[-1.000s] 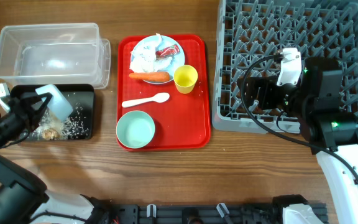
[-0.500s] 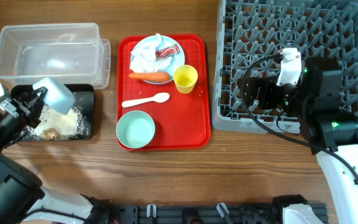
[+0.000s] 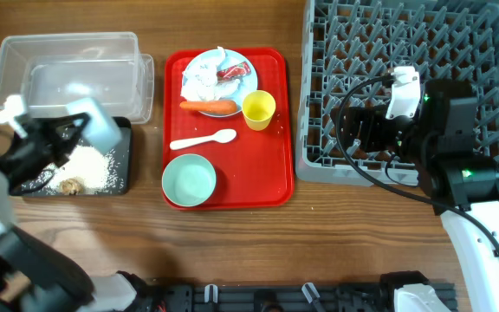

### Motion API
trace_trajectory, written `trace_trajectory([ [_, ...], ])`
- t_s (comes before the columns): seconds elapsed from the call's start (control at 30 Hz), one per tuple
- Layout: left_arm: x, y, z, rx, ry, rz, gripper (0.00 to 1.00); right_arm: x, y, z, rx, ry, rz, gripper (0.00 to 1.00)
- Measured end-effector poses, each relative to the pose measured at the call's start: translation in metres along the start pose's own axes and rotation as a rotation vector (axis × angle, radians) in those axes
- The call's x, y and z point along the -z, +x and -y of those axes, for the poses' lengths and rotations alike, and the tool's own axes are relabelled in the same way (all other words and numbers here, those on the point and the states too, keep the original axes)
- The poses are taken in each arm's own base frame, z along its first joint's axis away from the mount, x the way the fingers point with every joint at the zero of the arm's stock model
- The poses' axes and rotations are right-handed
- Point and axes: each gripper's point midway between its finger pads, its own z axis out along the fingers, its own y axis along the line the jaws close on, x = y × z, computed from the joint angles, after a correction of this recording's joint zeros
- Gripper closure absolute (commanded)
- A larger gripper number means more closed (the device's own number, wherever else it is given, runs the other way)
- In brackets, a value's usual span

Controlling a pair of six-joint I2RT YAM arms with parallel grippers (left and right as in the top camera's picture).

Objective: Sort waste into correct bins and load items into the dishwasher rack
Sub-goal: 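Return the empty bowl to the red tray with the left gripper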

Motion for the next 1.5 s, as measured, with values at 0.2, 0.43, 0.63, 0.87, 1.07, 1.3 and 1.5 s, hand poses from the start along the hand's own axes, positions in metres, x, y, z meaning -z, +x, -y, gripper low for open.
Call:
trace_trajectory([
  [0.2, -0.08, 0.06, 0.044, -0.356, -0.297, -0.221, 0.96, 0.0, 0.001, 0.001, -0.002, 0.002, -0.004, 0.0],
  [0.43, -0.161, 0.178, 0.032, -0.622, -0.605, -0.494, 0.96, 0.0, 0.005, 0.002, -0.01, 0.005, -0.021, 0.0],
  [0.63, -0.203, 0.253, -0.005, -0.83, -0.753, -0.642, 0.96, 0.0, 0.005, 0.002, -0.01, 0.006, -0.021, 0.0],
  [0.87, -0.212, 0.308, -0.03, -0.938, -0.794, -0.776, 0.93, 0.0, 0.007, 0.002, -0.012, 0.007, -0.027, 0.0],
  [1.07, -0.213, 0.306, -0.037, -0.951, -0.831, -0.762, 0.61, 0.0, 0.007, 0.002, -0.013, 0.007, -0.029, 0.0],
  [1.3, -0.224, 0.291, -0.022, -0.947, -0.841, -0.676, 0.18, 0.0, 0.008, 0.003, -0.014, 0.011, -0.032, 0.0],
  [1.5, -0.258, 0.222, 0.033, -0.987, -0.745, -0.499, 0.1, 0.0, 0.008, 0.005, -0.014, 0.026, -0.031, 0.0],
])
